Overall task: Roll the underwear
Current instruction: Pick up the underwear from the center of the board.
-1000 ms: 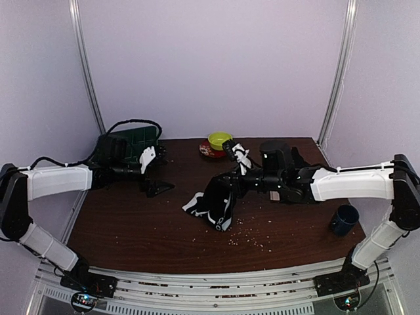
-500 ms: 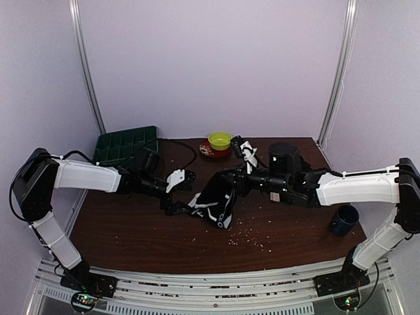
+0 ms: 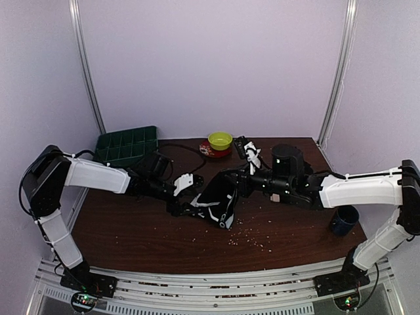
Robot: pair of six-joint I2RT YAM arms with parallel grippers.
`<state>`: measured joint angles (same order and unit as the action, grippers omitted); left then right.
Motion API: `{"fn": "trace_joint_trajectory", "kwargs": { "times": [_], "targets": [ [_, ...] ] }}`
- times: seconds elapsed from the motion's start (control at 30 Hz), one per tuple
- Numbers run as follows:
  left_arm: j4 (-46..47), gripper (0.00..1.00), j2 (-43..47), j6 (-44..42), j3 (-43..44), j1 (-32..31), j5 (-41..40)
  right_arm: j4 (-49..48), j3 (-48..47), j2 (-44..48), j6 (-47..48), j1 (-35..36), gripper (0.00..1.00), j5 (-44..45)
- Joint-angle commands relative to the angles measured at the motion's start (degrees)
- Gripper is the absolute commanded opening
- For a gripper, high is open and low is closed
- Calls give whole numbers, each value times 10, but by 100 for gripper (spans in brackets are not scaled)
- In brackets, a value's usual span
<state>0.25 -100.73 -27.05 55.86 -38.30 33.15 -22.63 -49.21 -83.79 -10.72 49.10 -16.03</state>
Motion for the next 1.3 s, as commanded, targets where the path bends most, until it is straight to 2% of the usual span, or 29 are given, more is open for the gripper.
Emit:
{"fn": "trace_joint_trajectory", "kwargs": {
  "times": [0.0, 0.1, 0.23, 0.3, 0.5, 0.63, 0.83, 1.0, 1.27],
  "targets": [
    [17, 67, -4, 10, 22, 0, 3, -18, 2, 14, -2, -1, 0, 14],
    [16, 57, -7, 15, 32, 0, 15, -17, 1, 11, -2, -1, 0, 14],
    [-2, 55, -18, 15, 50, 0, 26, -15, 2, 12, -1, -1, 0, 14],
    [-7, 50, -23, 12, 52, 0, 28, -15, 3, 15, 0, -1, 0, 14],
    [-22, 23, -27, 1, 49, -1, 18, -15, 4, 20, 0, -1, 0, 16],
    [-22, 1, -13, -1, 39, -1, 4, -14, 8, 27, 2, -1, 0, 23],
    [-13, 0, 26, -1, 31, 1, -25, -12, 9, 30, 7, -1, 0, 26],
    [-32, 0, 88, -11, 51, 2, -86, -10, 9, 44, 28, -1, 0, 22],
    [-116, 0, 195, -50, 98, 2, -139, 10, -46, 64, 43, -2, 0, -49]
  ]
}}
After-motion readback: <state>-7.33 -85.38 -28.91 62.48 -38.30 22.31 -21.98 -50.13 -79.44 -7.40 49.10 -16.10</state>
